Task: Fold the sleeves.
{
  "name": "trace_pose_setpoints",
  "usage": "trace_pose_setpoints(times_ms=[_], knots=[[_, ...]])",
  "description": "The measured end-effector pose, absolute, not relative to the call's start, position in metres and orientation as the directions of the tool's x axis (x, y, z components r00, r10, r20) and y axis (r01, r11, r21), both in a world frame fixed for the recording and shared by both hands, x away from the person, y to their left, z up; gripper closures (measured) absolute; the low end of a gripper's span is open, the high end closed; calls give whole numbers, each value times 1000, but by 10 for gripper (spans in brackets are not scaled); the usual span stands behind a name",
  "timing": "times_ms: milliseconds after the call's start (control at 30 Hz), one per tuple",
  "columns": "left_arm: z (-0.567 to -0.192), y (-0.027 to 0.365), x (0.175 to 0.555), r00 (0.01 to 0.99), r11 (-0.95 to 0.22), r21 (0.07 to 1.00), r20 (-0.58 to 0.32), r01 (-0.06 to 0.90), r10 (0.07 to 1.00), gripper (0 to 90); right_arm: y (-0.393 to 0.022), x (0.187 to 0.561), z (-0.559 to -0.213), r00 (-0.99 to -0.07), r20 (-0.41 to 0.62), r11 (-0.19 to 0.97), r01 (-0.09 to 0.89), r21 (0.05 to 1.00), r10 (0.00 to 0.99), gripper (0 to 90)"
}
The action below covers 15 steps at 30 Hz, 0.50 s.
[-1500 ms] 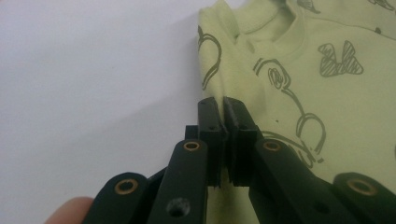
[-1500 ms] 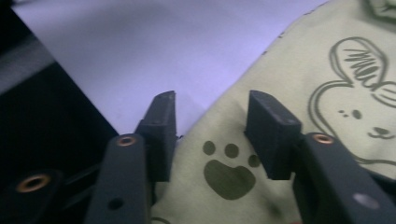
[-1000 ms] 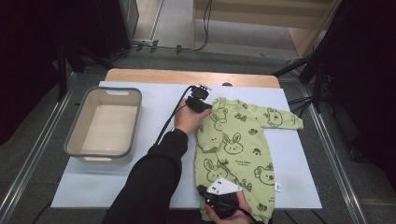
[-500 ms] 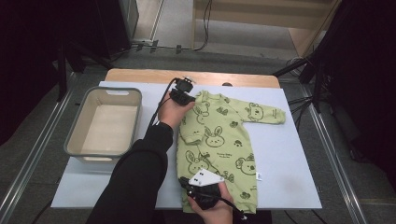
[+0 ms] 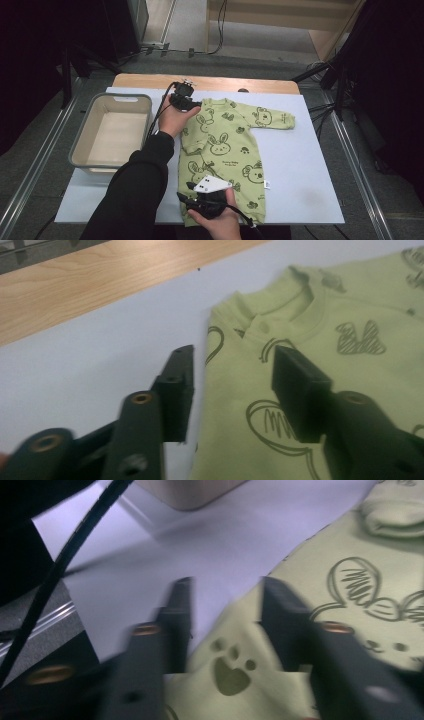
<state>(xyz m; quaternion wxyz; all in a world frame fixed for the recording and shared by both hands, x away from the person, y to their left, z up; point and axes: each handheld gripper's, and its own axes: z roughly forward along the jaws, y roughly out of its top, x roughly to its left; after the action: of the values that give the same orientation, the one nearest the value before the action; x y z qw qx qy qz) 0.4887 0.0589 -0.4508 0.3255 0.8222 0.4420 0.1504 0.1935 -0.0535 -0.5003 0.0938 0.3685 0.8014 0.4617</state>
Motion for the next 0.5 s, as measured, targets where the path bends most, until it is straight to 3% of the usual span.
trace_pose_setpoints(times_ms=[200,300,433,500], knots=[[-449,61,472,590,-360,695,-115,622,799,388,-82,186,-485,-709,159,295,471,831,687,198],[-451,60,461,615,-354,706,-146,613,775,300,-101,182,-479,-698,149,278,459,843,700,18],[-449,58,445,656,-360,727,-163,585,737,127,-127,178,-476,-701,172,249,455,855,692,0],[-448,59,438,671,-350,736,-188,580,717,83,-138,176,-476,-686,175,240,465,852,706,0]])
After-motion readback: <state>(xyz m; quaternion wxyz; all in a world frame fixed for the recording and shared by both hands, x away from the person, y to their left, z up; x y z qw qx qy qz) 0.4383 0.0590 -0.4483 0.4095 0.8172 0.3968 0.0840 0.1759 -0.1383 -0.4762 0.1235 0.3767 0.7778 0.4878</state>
